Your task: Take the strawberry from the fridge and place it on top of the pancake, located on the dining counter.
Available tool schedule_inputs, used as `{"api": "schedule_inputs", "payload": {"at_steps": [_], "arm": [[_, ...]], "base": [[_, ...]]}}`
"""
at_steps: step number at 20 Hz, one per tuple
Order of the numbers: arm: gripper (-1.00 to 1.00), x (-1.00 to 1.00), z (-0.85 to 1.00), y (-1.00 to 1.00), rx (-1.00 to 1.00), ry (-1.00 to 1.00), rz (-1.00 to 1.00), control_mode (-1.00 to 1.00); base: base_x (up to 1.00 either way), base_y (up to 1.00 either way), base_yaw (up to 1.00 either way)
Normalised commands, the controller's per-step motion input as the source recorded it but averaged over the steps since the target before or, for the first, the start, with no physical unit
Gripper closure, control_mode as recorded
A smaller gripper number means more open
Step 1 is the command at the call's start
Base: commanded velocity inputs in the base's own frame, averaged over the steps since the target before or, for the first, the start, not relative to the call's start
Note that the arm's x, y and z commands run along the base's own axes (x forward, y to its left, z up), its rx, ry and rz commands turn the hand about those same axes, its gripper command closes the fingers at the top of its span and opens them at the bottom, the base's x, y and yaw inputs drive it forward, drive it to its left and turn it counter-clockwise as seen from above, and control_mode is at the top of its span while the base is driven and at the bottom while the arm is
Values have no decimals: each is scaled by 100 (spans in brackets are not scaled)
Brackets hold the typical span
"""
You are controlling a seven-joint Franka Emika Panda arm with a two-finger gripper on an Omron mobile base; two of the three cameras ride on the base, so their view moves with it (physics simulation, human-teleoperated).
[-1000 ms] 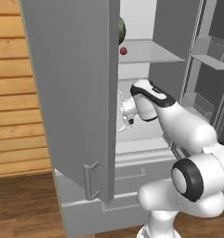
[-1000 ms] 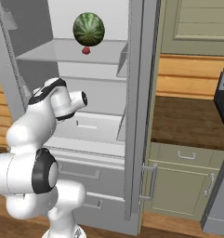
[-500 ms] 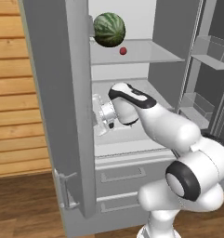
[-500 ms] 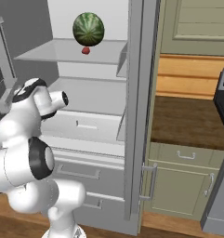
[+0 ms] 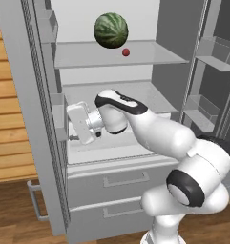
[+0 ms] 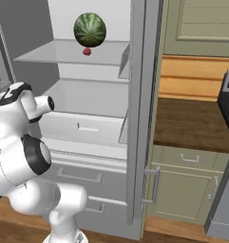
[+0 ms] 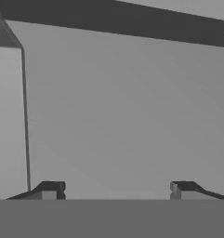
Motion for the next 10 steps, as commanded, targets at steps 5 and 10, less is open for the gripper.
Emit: {"api": "schedule_inputs", "payload": {"at_steps": [5, 10], "arm": [[-100, -40, 0, 9, -1, -10, 0, -100], [-100, -25, 18, -49, -8, -9, 0, -100]], "base": [[0, 0, 0], [0, 0, 0]]}}
